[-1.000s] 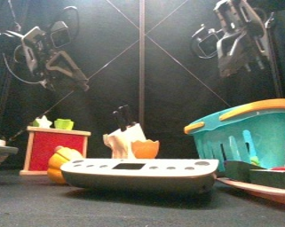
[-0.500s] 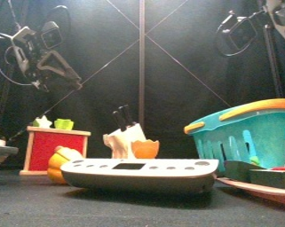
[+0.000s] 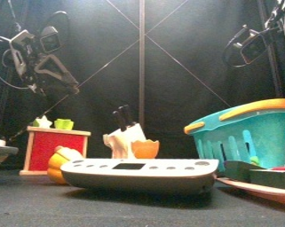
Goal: Grab banana
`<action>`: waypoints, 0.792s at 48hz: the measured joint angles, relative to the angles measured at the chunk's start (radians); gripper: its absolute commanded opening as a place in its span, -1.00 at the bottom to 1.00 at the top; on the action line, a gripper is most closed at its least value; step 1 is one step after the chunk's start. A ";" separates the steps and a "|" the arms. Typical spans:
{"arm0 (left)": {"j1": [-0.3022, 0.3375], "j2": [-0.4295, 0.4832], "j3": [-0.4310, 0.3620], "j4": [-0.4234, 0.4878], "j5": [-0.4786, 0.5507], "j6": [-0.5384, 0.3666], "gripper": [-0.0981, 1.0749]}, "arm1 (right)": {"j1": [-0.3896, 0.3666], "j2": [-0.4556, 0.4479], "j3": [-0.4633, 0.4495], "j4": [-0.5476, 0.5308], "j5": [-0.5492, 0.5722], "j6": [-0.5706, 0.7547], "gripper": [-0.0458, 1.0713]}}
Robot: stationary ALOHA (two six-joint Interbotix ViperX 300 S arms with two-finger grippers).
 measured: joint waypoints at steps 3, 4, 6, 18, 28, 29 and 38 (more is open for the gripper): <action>0.000 0.002 0.000 -0.002 0.002 0.000 0.33 | 0.000 0.006 0.000 -0.029 -0.005 -0.002 0.34; 0.000 0.002 0.002 -0.002 0.000 0.000 0.33 | 0.000 0.009 -0.002 -0.043 -0.006 -0.002 0.37; 0.000 0.002 0.002 -0.003 0.000 0.000 0.33 | 0.002 0.014 0.000 -0.066 -0.011 -0.002 0.42; 0.000 0.002 0.006 -0.003 0.002 -0.002 0.33 | 0.055 0.052 0.000 -0.189 -0.067 -0.002 0.69; 0.002 0.002 0.008 -0.005 0.002 0.000 0.33 | 0.114 0.100 0.000 -0.264 -0.115 -0.002 0.89; 0.003 0.002 0.008 -0.005 0.002 0.000 0.33 | 0.117 0.104 0.000 -0.270 -0.115 -0.003 0.89; 0.005 0.002 0.008 -0.005 0.003 0.000 0.33 | 0.130 0.163 0.002 -0.308 -0.115 -0.011 0.90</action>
